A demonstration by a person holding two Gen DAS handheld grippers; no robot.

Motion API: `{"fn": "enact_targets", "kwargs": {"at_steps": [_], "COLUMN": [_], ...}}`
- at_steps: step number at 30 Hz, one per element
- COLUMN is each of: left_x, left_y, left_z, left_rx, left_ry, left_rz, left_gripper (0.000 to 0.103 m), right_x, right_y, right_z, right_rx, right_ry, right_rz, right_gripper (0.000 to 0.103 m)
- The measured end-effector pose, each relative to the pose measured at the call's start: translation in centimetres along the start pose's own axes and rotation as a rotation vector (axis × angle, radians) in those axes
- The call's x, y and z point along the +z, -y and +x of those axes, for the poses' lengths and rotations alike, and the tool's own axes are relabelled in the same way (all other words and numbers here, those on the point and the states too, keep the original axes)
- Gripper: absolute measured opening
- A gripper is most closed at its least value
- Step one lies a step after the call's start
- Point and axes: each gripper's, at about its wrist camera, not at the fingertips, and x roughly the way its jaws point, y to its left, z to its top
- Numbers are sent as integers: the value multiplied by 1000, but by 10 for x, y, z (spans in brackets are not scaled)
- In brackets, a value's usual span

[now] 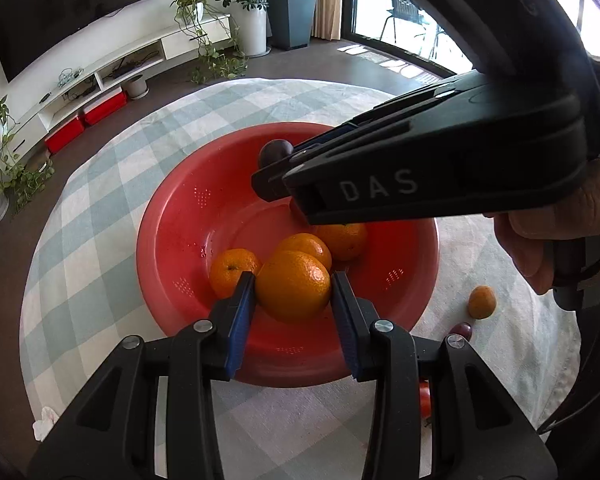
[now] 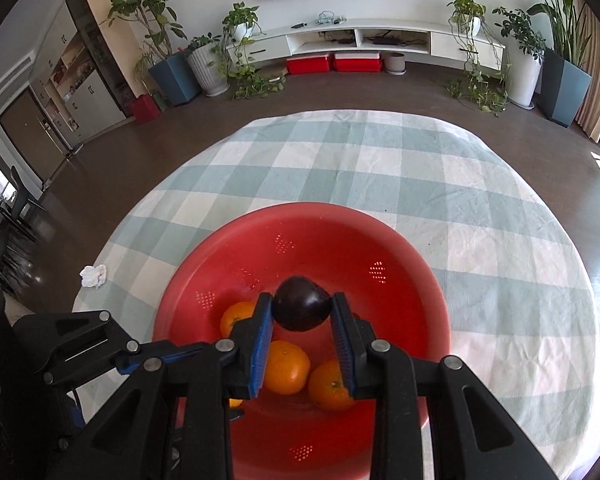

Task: Organize fruits
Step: 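Carry the orange and plum over the red bowl and open both grippers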

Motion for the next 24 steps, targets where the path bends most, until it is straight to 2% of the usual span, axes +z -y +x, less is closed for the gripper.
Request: {"fn": "enact_targets", "kwargs": {"at_steps": [8,17,21,24], "left_x": [-3,-4,-4,-4], "left_y": [-4,-9,-12,-13], "left_z": [17,24,24,23], "left_rx": [3,16,18,21], "left_ry": [-6,3,14,18], "left_rz": [-8,-39,-50,-52], "left_gripper": [36,37,49,50], "right_x": [-5,-9,-9,-9], "right_y": [0,-7,-8,-8], "right_z": [31,43,45,45], "right_rx": [-33,-47,-52,-50], "right_ry": [-52,-76,-87,-86], "right_rz": [-21,-52,-65,-70], "right_gripper": [32,32,32,33]}}
